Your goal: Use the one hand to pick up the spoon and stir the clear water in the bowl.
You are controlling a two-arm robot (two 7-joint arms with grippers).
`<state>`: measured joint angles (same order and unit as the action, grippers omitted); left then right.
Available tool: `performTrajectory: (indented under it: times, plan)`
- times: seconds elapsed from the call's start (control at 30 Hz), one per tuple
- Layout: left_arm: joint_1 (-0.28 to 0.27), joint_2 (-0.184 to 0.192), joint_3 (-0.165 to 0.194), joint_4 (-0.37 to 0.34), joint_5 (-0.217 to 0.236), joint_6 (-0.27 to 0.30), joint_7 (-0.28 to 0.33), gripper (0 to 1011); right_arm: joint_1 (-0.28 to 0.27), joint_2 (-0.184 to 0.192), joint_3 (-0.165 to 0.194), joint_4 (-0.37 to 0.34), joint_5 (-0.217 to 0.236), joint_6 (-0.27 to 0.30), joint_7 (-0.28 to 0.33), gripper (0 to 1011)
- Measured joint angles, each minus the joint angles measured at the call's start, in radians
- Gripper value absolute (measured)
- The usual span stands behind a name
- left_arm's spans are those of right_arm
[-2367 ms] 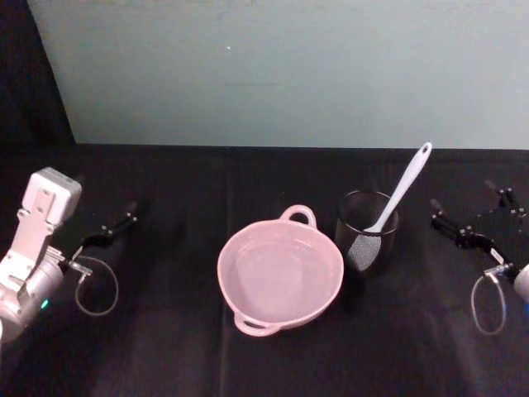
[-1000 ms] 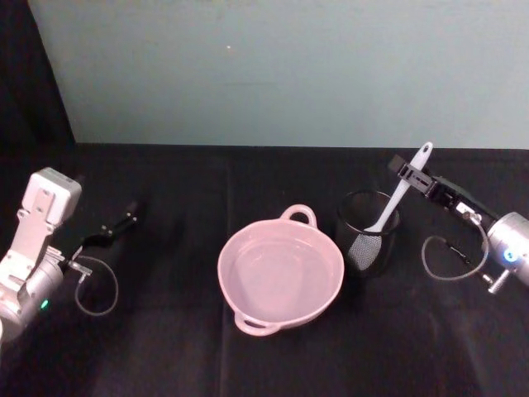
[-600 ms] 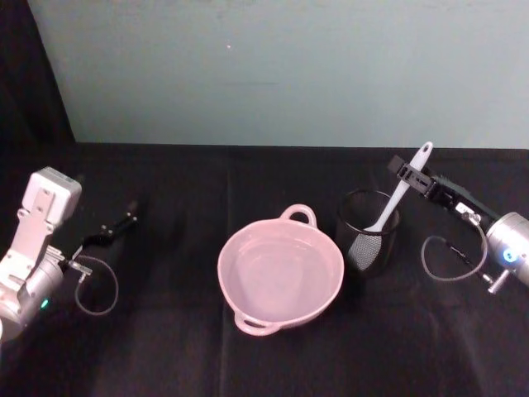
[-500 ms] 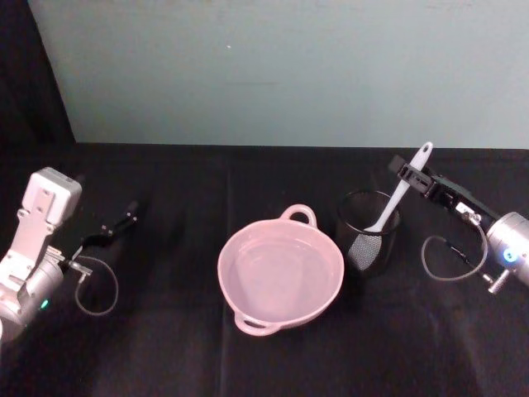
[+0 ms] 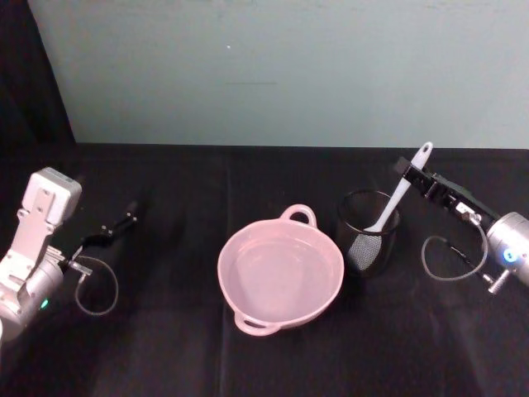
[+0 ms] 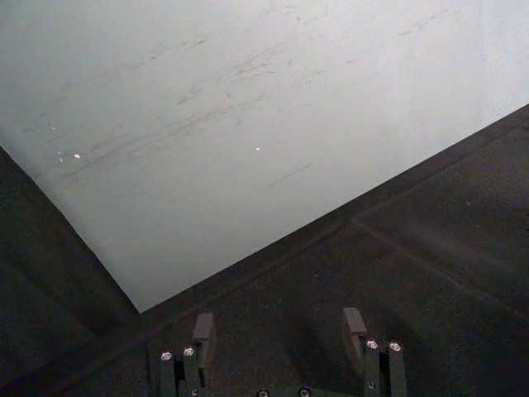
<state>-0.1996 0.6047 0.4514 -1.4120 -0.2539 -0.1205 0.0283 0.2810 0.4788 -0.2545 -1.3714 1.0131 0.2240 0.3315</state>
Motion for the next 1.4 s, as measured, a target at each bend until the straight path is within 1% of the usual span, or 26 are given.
performTrajectory:
  times: [0.03, 0.07, 0.17, 0.3, 0.33, 0.37, 0.4, 0.43, 0.53, 0.83, 0.87, 0.93, 1.07, 1.1, 1.13, 1.2, 1.27, 1.4]
  plan:
    - [0.0, 0.0, 0.0, 0.0, 0.0, 0.0, 0.0, 1005, 0.0, 0.0, 0.0, 0.0, 0.0, 0.0, 0.0, 536]
    - [0.0, 0.0, 0.0, 0.0, 0.0, 0.0, 0.0, 1005, 0.0, 0.0, 0.0, 0.0, 0.0, 0.0, 0.0, 486]
    - [0.0, 0.0, 0.0, 0.0, 0.0, 0.0, 0.0, 1005, 0.0, 0.0, 0.0, 0.0, 0.0, 0.001, 0.0, 404]
    - [0.0, 0.0, 0.0, 0.0, 0.0, 0.0, 0.0, 1005, 0.0, 0.0, 0.001, 0.0, 0.001, 0.001, 0.0, 263]
    - [0.0, 0.0, 0.0, 0.0, 0.0, 0.0, 0.0, 1005, -0.001, 0.0, 0.001, 0.0, 0.001, 0.001, 0.0, 243]
    - [0.0, 0.0, 0.0, 0.0, 0.0, 0.0, 0.0, 1005, 0.0, 0.0, 0.001, 0.0, 0.001, 0.001, 0.0, 189]
    - [0.0, 0.0, 0.0, 0.0, 0.0, 0.0, 0.0, 1005, -0.001, 0.0, 0.001, 0.0, 0.001, 0.001, 0.0, 189]
    - [0.0, 0.0, 0.0, 0.0, 0.0, 0.0, 0.0, 1005, -0.001, 0.0, 0.001, 0.0, 0.001, 0.001, 0.0, 147]
    - [0.0, 0.0, 0.0, 0.0, 0.0, 0.0, 0.0, 1005, -0.001, 0.0, 0.001, 0.0, 0.001, 0.001, 0.0, 112]
    - [0.0, 0.0, 0.0, 0.0, 0.0, 0.0, 0.0, 1005, 0.0, 0.0, 0.001, 0.0, 0.001, 0.001, 0.0, 112]
    - [0.0, 0.0, 0.0, 0.0, 0.0, 0.0, 0.0, 1005, -0.001, 0.016, -0.013, -0.019, -0.02, -0.012, 0.001, 112]
    - [0.0, 0.0, 0.0, 0.0, 0.0, 0.0, 0.0, 1005, -0.001, 0.035, -0.024, -0.042, -0.043, -0.027, 0.0, 112]
    - [0.0, 0.0, 0.0, 0.0, 0.0, 0.0, 0.0, 1005, -0.005, 0.071, -0.037, -0.099, -0.094, -0.05, -0.011, 112]
    - [0.0, 0.0, 0.0, 0.0, 0.0, 0.0, 0.0, 1005, -0.005, 0.085, -0.038, -0.121, -0.108, -0.054, -0.014, 112]
    - [0.0, 0.0, 0.0, 0.0, 0.0, 0.0, 0.0, 1005, -0.005, 0.085, -0.038, -0.121, -0.108, -0.054, -0.014, 112]
    - [0.0, 0.0, 0.0, 0.0, 0.0, 0.0, 0.0, 1005, -0.004, 0.11, -0.039, -0.16, -0.131, -0.053, -0.014, 112]
    - [0.0, 0.0, 0.0, 0.0, 0.0, 0.0, 0.0, 1005, 0.0, 0.122, -0.039, -0.18, -0.138, -0.047, -0.014, 112]
    - [0.0, 0.0, 0.0, 0.0, 0.0, 0.0, 0.0, 1005, 0.019, 0.154, -0.041, -0.224, -0.156, -0.018, -0.009, 112]
